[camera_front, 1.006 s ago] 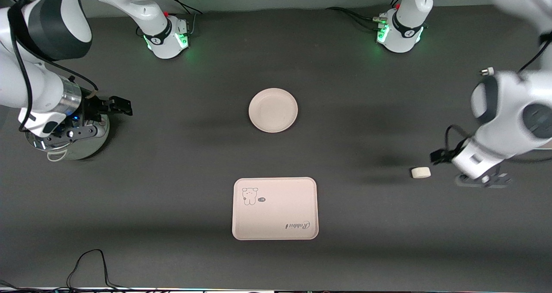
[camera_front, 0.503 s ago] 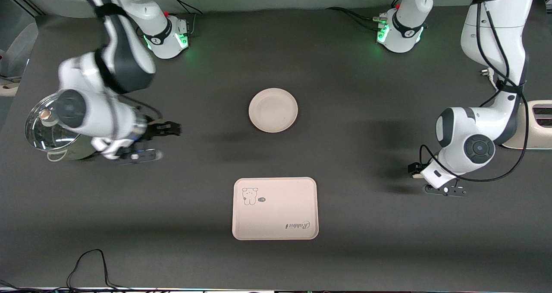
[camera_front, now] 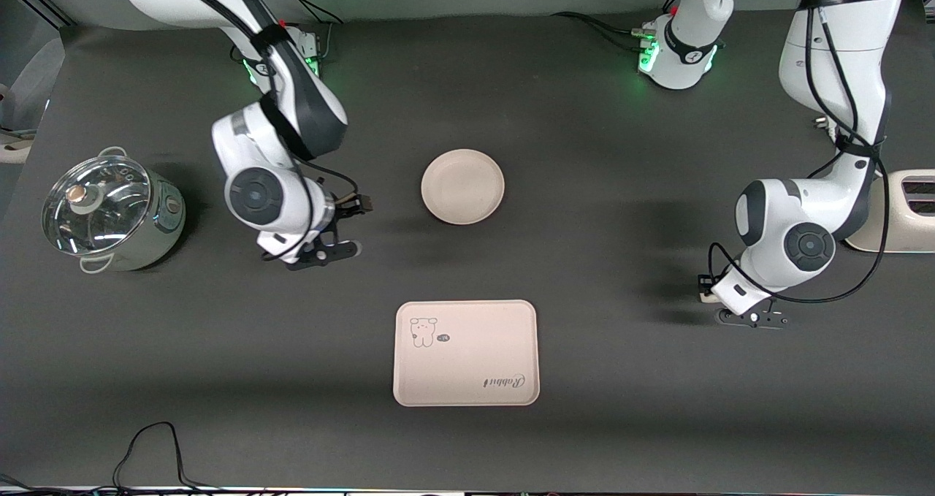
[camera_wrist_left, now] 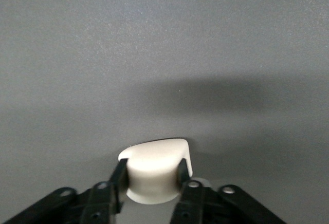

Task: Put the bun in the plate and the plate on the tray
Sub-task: 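Grasp the white bun with the left gripper and lift it, then carry the bun over the plate and lower it with the left gripper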

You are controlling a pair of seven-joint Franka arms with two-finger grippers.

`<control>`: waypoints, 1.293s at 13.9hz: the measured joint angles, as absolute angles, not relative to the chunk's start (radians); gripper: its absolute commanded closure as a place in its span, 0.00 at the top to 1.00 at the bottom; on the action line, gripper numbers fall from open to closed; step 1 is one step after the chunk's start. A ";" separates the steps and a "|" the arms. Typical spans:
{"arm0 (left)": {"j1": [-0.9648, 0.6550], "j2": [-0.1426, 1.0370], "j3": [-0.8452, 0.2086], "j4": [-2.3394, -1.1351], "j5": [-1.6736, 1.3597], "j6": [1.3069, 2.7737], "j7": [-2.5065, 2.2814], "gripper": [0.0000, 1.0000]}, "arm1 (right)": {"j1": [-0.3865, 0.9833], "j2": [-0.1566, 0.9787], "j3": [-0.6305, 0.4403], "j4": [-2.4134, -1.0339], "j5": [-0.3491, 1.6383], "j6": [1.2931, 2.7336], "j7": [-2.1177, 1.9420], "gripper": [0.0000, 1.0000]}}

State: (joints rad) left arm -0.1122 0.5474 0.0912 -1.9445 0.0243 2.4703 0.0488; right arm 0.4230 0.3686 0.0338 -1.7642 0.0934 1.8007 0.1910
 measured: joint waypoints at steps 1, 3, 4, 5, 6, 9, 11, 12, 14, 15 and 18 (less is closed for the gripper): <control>-0.113 0.546 0.090 -1.944 0.022 2.470 0.044 0.22 | 0.445 0.394 0.034 -1.757 0.095 1.803 0.191 1.00; -0.119 0.525 0.074 -1.942 0.014 2.447 -0.006 0.22 | 0.482 0.446 0.034 -1.730 0.095 1.804 0.195 1.00; -0.130 0.500 0.055 -1.937 0.011 2.401 -0.058 0.22 | 0.494 0.469 0.034 -1.720 0.096 1.804 0.197 1.00; -0.143 0.465 0.027 -1.931 0.005 2.339 -0.125 0.22 | 0.503 0.489 0.034 -1.712 0.101 1.804 0.197 1.00; -0.156 0.419 -0.010 -1.923 -0.007 2.270 -0.204 0.22 | 0.510 0.507 0.034 -1.710 0.122 1.804 0.198 1.00; -0.177 0.285 -0.162 -1.914 -0.068 2.128 -0.473 0.22 | 0.521 0.558 0.034 -1.708 0.206 1.804 0.233 1.00; -0.185 0.251 -0.295 -1.917 -0.076 2.122 -0.692 0.22 | 0.518 0.574 0.029 -1.708 0.218 1.803 0.247 1.00; -0.195 0.254 -0.354 -1.919 -0.077 2.141 -0.790 0.22 | 0.516 0.578 0.026 -1.709 0.219 1.803 0.247 1.00; -0.262 0.284 -0.418 -1.934 -0.077 2.220 -0.965 0.22 | 0.514 0.581 0.022 -1.714 0.220 1.801 0.247 1.00; -0.320 0.312 -0.425 -1.939 -0.076 2.270 -1.041 0.23 | 0.514 0.582 0.021 -1.717 0.220 1.799 0.247 1.00; -0.490 0.425 -0.425 -1.942 -0.022 2.394 -1.224 0.39 | 0.513 0.583 0.020 -1.735 0.220 1.797 0.248 1.00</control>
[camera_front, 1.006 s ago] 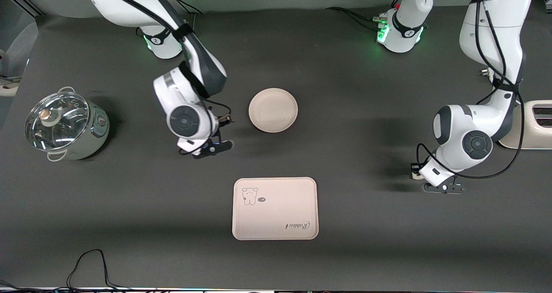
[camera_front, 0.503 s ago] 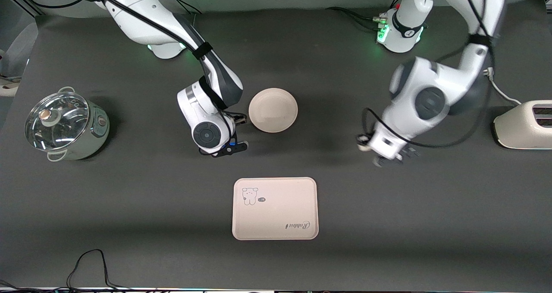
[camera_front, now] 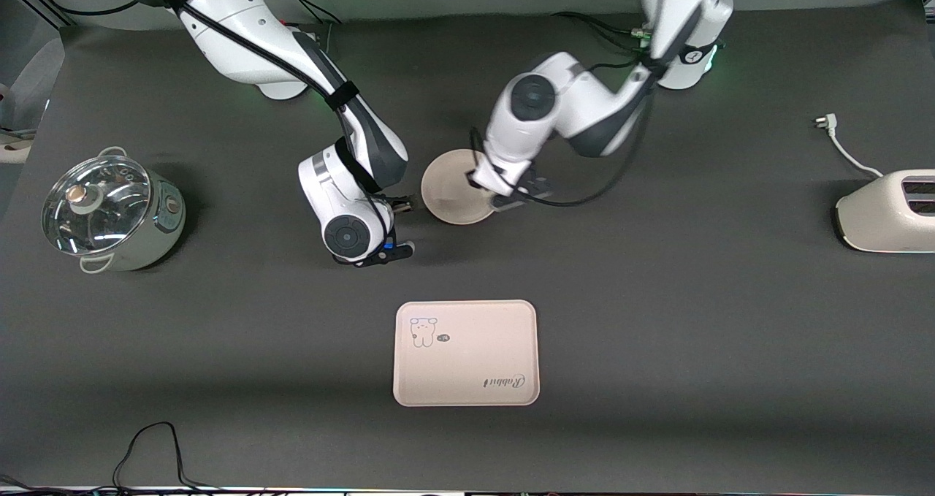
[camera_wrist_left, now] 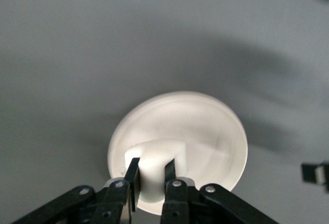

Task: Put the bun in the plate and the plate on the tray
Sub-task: 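Carry the bun over the plate and lower it with the left gripper, then open the left gripper and withdraw it while the right gripper reaches the plate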

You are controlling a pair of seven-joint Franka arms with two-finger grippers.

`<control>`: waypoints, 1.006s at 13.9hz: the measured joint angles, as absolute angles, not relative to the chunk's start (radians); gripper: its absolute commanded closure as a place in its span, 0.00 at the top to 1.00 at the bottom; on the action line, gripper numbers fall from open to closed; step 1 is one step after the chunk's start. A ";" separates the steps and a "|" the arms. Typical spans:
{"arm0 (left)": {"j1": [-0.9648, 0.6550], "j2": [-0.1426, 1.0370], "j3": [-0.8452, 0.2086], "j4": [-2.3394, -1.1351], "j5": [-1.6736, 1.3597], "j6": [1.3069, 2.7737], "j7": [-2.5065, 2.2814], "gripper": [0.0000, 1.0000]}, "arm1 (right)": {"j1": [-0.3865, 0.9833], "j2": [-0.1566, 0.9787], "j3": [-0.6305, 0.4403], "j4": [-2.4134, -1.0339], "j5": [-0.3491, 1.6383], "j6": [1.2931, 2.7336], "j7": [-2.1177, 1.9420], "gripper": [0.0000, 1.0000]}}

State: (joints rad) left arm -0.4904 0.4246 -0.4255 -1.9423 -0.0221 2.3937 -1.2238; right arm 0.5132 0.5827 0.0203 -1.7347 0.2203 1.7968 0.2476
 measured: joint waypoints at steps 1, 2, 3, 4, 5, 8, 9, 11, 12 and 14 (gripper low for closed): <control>-0.532 0.462 -0.425 -1.940 0.014 2.421 -1.275 0.68 | 0.513 0.583 0.020 -1.741 0.221 1.797 0.248 1.00; -0.561 0.497 -0.424 -1.936 0.051 2.441 -1.316 0.99 | 0.512 0.583 0.019 -1.746 0.221 1.797 0.248 1.00; -0.576 0.532 -0.423 -1.926 0.088 2.452 -1.345 1.00 | 0.511 0.583 0.019 -1.750 0.221 1.797 0.248 1.00; -0.579 0.559 -0.422 -1.912 0.111 2.454 -1.358 1.00 | 0.510 0.583 0.019 -1.754 0.221 1.797 0.248 1.00; -0.577 0.577 -0.418 -1.898 0.121 2.454 -1.358 1.00 | 0.510 0.583 0.018 -1.757 0.221 1.797 0.248 1.00; -0.566 0.580 -0.411 -1.870 0.128 2.420 -1.358 1.00 | 0.510 0.583 0.018 -1.760 0.222 1.797 0.248 0.99; -0.564 0.573 -0.411 -1.859 0.128 2.391 -1.358 1.00 | 0.509 0.583 0.018 -1.761 0.222 1.797 0.249 0.99; -0.563 0.548 -0.411 -1.840 0.129 2.325 -1.358 1.00 | 0.509 0.583 0.018 -1.764 0.226 1.797 0.253 0.97; -0.557 0.525 -0.410 -1.832 0.130 2.286 -1.358 1.00 | 0.509 0.583 0.018 -1.767 0.235 1.797 0.255 0.97; -0.500 0.455 -0.409 -1.819 0.133 2.191 -1.317 1.00 | 0.509 0.583 0.018 -1.772 0.256 1.799 0.259 0.97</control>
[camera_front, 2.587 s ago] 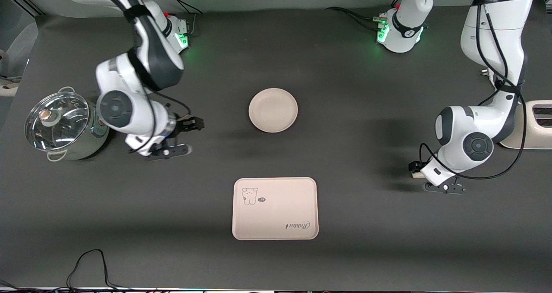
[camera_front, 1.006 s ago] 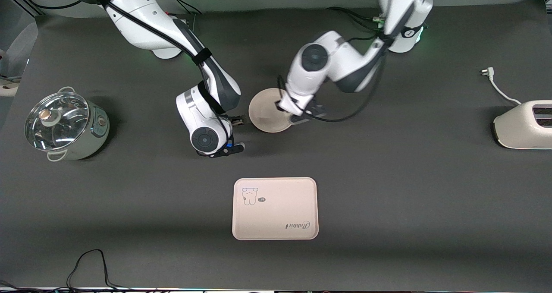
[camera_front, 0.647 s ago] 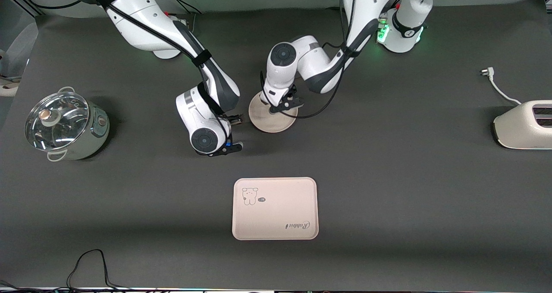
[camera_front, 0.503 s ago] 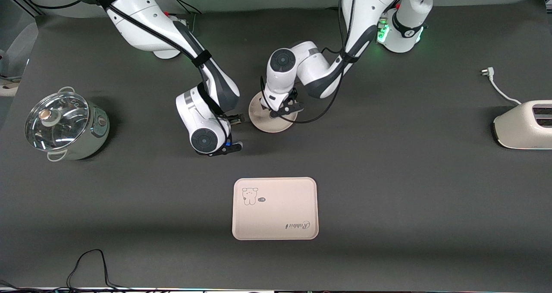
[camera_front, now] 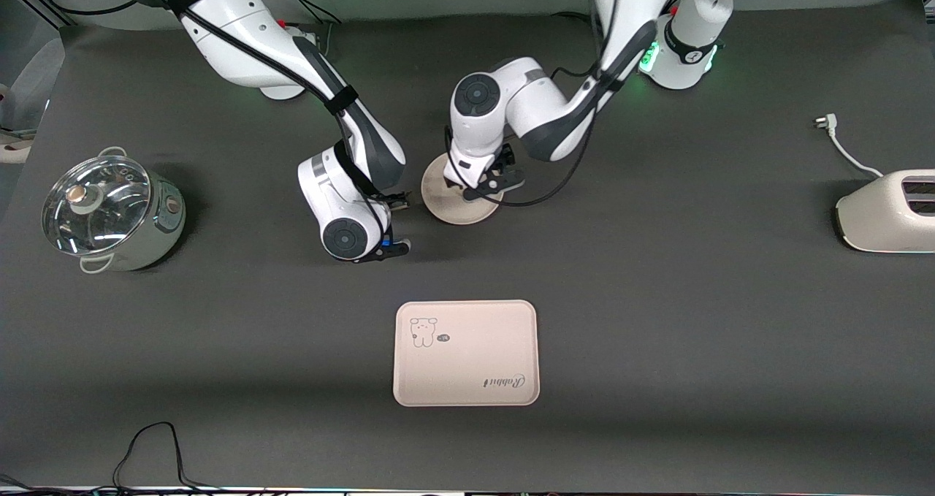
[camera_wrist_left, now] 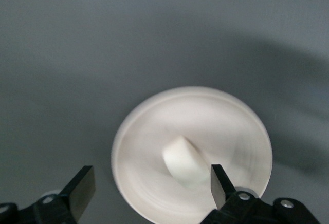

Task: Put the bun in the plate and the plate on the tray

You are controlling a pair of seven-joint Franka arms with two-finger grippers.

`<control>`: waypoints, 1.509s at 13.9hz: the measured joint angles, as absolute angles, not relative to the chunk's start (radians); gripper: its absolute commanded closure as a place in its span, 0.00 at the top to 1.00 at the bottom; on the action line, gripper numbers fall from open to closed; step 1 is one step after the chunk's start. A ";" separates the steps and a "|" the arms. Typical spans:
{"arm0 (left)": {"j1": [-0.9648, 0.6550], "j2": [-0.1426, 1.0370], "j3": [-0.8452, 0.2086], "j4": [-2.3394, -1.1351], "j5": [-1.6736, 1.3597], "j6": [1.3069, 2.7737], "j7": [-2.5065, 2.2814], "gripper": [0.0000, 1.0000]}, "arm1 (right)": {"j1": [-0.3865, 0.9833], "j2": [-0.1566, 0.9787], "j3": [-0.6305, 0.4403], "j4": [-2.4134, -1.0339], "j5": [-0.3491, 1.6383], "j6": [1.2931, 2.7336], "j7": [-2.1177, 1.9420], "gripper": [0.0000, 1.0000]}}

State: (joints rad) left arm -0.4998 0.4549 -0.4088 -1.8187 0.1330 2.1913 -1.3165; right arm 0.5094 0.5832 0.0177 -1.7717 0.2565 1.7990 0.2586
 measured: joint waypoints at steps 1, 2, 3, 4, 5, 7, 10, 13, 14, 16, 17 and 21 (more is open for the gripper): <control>-0.456 0.419 -0.406 -1.807 0.136 2.137 -1.270 1.00 | 0.510 0.583 0.018 -1.776 0.261 1.803 0.260 0.97; -0.406 0.385 -0.396 -1.792 0.142 2.074 -1.215 1.00 | 0.510 0.583 0.018 -1.784 0.266 1.809 0.264 0.97; -0.339 0.354 -0.377 -1.774 0.146 2.017 -1.126 1.00 | 0.511 0.583 0.018 -1.796 0.281 1.829 0.279 0.97; -0.273 0.335 -0.364 -1.761 0.148 1.981 -1.032 1.00 | 0.513 0.583 0.019 -1.809 0.300 1.852 0.292 0.97; -0.193 0.317 -0.357 -1.750 0.149 1.950 -0.923 1.00 | 0.518 0.583 0.020 -1.823 0.320 1.876 0.301 0.97; -0.015 0.277 -0.351 -1.736 0.149 1.898 -0.694 1.00 | 0.534 0.583 0.022 -1.842 0.346 1.904 0.316 0.97; 0.186 0.187 -0.349 -1.726 0.147 1.832 -0.439 1.00 | 0.566 0.582 0.023 -1.857 0.353 1.931 0.384 0.95; 0.286 0.093 -0.350 -1.708 0.134 1.757 -0.308 1.00 | 0.606 0.580 0.024 -1.874 0.354 1.962 0.427 0.88; 0.297 0.074 -0.350 -1.688 0.124 1.719 -0.291 1.00 | 0.614 0.580 0.024 -1.885 0.360 1.980 0.434 0.87; 0.299 0.055 -0.350 -1.655 0.122 1.671 -0.282 1.00 | 0.633 0.579 0.025 -1.909 0.378 2.020 0.453 0.79; 0.299 0.052 -0.347 -1.646 0.122 1.666 -0.273 1.00 | 0.644 0.579 0.025 -1.919 0.381 2.034 0.465 0.75; 0.301 0.053 -0.291 -1.639 0.122 1.663 -0.150 1.00 | 0.669 0.576 0.025 -1.940 0.382 2.059 0.486 0.58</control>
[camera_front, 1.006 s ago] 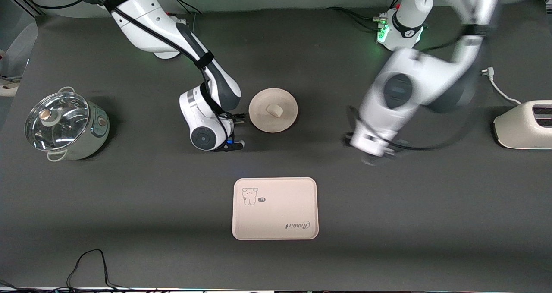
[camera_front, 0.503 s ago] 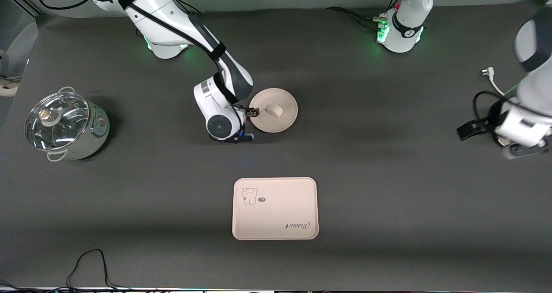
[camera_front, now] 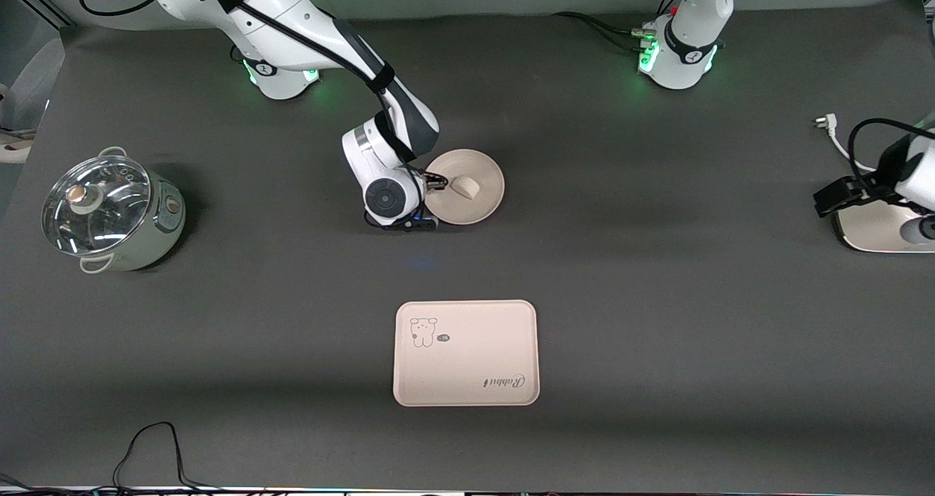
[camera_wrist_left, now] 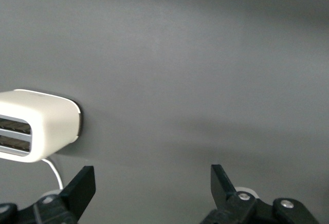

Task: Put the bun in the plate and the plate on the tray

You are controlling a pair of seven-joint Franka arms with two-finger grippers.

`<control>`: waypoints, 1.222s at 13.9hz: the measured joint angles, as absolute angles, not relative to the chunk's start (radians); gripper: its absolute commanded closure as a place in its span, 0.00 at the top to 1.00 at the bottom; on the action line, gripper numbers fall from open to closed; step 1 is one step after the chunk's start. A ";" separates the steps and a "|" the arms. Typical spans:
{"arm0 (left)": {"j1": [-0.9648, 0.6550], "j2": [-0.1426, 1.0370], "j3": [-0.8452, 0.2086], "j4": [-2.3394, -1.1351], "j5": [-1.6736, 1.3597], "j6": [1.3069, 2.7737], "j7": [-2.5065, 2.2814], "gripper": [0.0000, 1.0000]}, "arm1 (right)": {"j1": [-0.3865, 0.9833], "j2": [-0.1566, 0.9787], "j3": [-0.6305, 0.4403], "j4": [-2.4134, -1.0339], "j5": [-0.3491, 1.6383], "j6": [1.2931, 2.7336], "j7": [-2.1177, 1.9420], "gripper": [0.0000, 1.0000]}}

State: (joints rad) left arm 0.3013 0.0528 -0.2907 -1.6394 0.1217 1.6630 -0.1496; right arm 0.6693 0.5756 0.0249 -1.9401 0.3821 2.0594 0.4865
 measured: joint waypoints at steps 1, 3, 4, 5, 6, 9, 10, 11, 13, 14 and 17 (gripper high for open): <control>0.299 0.053 -0.272 -1.639 0.121 1.663 -0.134 1.00 | 0.671 0.575 0.025 -1.941 0.382 2.060 0.491 0.53; 0.242 0.052 -0.186 -1.639 0.109 1.663 -0.102 1.00 | 0.671 0.574 0.025 -1.942 0.395 2.061 0.502 0.40; 0.176 0.050 -0.111 -1.638 0.097 1.662 -0.083 1.00 | 0.671 0.573 0.024 -1.943 0.408 2.062 0.503 0.32; 0.080 0.043 -0.015 -1.638 0.089 1.655 -0.071 1.00 | 0.671 0.572 0.024 -1.944 0.420 2.067 0.505 0.28; 0.001 0.035 0.058 -1.638 0.086 1.645 -0.070 1.00 | 0.671 0.570 0.024 -1.946 0.426 2.075 0.506 0.25; -0.082 0.012 0.129 -1.638 0.044 1.631 -0.070 1.00 | 0.671 0.567 0.024 -1.949 0.438 2.083 0.526 0.13; -0.084 0.010 0.131 -1.638 0.040 1.630 -0.070 1.00 | 0.671 0.567 0.024 -1.949 0.441 2.086 0.531 0.06; -0.084 0.009 0.132 -1.638 0.037 1.630 -0.070 1.00 | 0.671 0.567 0.024 -1.949 0.442 2.088 0.536 0.01; -0.089 0.010 0.132 -1.641 0.032 1.630 -0.067 1.00 | 0.670 0.556 0.023 -1.950 0.450 2.088 0.537 0.00; -0.098 0.010 0.131 -1.644 0.029 1.630 -0.064 1.00 | 0.671 0.553 0.024 -1.950 0.453 2.088 0.537 0.00; -0.122 0.014 0.121 -1.662 0.029 1.649 -0.064 1.00 | 0.671 0.550 0.024 -1.950 0.453 2.088 0.537 0.00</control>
State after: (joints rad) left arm -0.1224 0.0141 0.1211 -1.6622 0.0295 1.6493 -0.0641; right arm 0.6706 0.5502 0.0239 -1.9500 0.4529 2.0885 0.5369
